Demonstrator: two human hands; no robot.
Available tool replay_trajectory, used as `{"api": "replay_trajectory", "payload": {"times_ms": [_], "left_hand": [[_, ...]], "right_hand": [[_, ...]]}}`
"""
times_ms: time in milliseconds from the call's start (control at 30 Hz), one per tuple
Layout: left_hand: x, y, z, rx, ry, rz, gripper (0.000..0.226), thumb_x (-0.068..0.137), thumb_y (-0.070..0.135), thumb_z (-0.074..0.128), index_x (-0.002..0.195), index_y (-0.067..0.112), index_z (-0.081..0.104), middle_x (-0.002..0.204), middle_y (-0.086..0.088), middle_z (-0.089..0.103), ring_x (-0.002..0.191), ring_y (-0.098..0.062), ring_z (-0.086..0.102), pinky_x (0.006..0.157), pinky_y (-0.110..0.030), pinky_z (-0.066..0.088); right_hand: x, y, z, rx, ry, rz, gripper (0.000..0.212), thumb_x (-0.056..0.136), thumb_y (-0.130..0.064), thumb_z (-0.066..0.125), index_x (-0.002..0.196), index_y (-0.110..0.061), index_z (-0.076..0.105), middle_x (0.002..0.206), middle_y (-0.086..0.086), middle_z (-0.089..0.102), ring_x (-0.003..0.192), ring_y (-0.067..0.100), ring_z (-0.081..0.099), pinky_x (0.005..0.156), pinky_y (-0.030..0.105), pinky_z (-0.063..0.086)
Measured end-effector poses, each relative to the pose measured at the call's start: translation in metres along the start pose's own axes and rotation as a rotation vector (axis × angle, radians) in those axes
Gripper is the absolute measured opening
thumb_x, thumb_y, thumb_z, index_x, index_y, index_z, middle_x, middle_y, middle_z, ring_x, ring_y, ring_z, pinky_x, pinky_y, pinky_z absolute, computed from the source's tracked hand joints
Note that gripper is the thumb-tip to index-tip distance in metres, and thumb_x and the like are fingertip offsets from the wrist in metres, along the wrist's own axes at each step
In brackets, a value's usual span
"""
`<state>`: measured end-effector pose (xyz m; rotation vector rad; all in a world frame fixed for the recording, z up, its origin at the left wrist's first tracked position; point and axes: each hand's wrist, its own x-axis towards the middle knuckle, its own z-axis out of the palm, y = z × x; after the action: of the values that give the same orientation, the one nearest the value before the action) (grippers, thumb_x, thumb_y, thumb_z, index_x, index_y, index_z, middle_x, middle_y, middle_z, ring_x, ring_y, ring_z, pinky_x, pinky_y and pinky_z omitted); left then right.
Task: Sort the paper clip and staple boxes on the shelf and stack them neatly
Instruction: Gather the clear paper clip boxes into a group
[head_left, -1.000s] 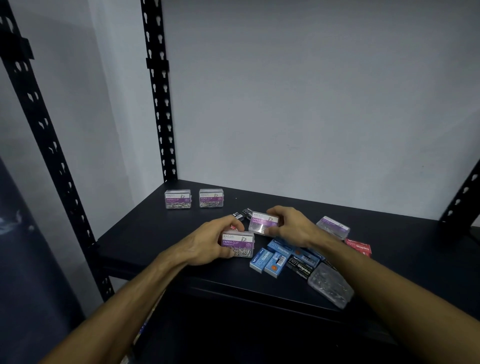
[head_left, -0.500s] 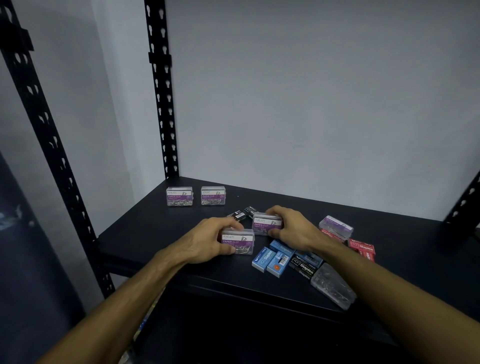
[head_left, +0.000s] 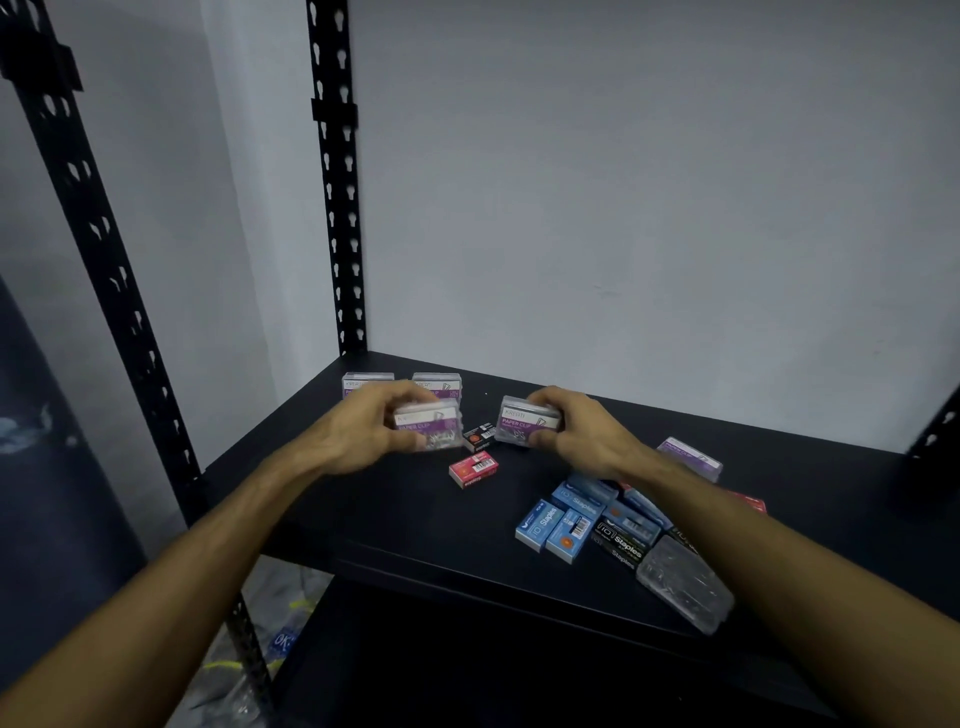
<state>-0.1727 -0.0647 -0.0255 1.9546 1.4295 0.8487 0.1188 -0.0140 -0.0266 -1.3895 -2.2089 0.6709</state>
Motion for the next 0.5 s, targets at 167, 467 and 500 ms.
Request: {"api": "replay_trajectory", "payload": {"times_ms": [167, 467, 500], "left_hand": [[0.010, -0.021, -0.035, 0.061, 0.039, -0.053, 0.043, 0.079, 0.003, 0.079, 0.114, 0.023, 0.065, 0.106, 0.002, 0.072, 0.093, -0.015, 0.069, 0.091, -0.037, 0.056], [0.018, -0.059, -0.055, 0.146, 0.022, -0.150, 0.041, 0.079, 0.007, 0.080, 0.110, 0.028, 0.064, 0.102, 0.001, 0.071, 0.093, -0.018, 0.068, 0.091, -0.042, 0.055], [0.018, -0.061, -0.055, 0.147, 0.017, -0.156, 0.040, 0.079, 0.007, 0.079, 0.110, 0.029, 0.064, 0.102, 0.001, 0.071, 0.094, -0.018, 0.068, 0.091, -0.042, 0.054]], "right_hand": [[0.020, -0.020, 0.010, 0.013, -0.027, -0.030, 0.037, 0.091, -0.017, 0.069, 0.124, -0.026, 0.055, 0.113, -0.006, 0.067, 0.096, 0.007, 0.064, 0.086, 0.030, 0.054], [0.056, -0.050, 0.047, 0.007, -0.104, -0.072, 0.041, 0.090, -0.017, 0.069, 0.128, -0.024, 0.054, 0.119, -0.003, 0.064, 0.097, 0.008, 0.064, 0.082, 0.026, 0.054], [0.060, -0.052, 0.051, 0.003, -0.110, -0.077, 0.041, 0.090, -0.016, 0.069, 0.128, -0.023, 0.054, 0.120, -0.002, 0.064, 0.098, 0.009, 0.064, 0.082, 0.025, 0.054]]}}
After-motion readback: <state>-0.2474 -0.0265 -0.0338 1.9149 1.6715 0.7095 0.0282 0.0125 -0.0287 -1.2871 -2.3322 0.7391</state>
